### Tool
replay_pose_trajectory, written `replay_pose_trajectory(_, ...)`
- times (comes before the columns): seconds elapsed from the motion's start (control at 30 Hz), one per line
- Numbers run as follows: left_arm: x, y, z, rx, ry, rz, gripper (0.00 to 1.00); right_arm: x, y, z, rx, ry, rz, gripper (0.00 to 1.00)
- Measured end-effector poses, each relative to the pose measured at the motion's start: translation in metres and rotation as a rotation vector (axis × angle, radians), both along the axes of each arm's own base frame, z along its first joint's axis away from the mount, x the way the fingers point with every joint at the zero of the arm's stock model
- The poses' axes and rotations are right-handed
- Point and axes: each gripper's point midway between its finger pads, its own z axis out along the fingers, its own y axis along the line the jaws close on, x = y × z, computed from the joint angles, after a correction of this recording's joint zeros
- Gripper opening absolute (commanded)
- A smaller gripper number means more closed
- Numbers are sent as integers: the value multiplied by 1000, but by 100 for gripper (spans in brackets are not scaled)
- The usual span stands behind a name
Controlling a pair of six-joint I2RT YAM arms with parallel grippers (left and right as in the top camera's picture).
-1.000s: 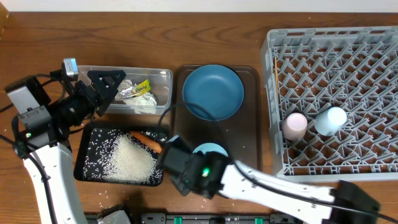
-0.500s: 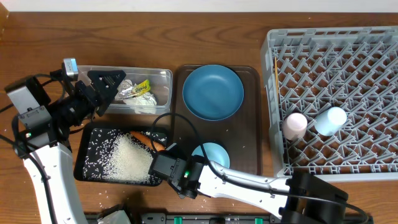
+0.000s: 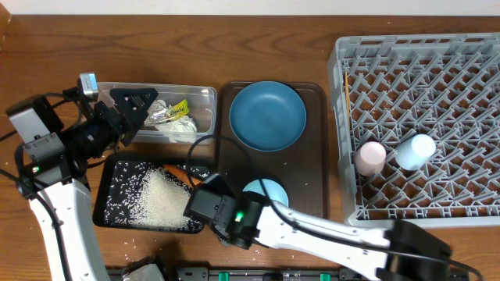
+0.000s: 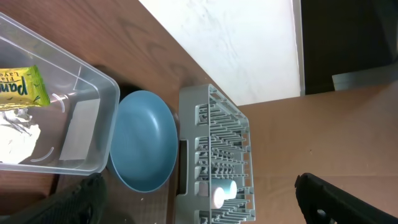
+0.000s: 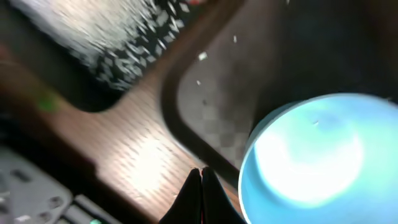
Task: Sort waste into correct bins and load items into the dishwasher rack
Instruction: 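Grasp the rim of the light-blue bowl with the right gripper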
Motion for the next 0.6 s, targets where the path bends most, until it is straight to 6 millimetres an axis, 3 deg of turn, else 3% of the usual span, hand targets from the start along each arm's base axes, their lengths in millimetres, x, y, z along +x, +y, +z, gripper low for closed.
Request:
replay_pose_trajectory(0.07,0,0,0,0,0,0,98,1,1,13,29,-14,-1,5)
replay_pose_trajectory(0.13,0,0,0,0,0,0,99,2,-2,18,30,-22,-6,15)
replay_pose_trajectory(0.3,0,0,0,0,0,0,98,5,-14,16,-23,-47,-17,28)
replay_pose_trajectory(0.6,0,0,0,0,0,0,98,8,-23,-1,-50,-70,-31,31)
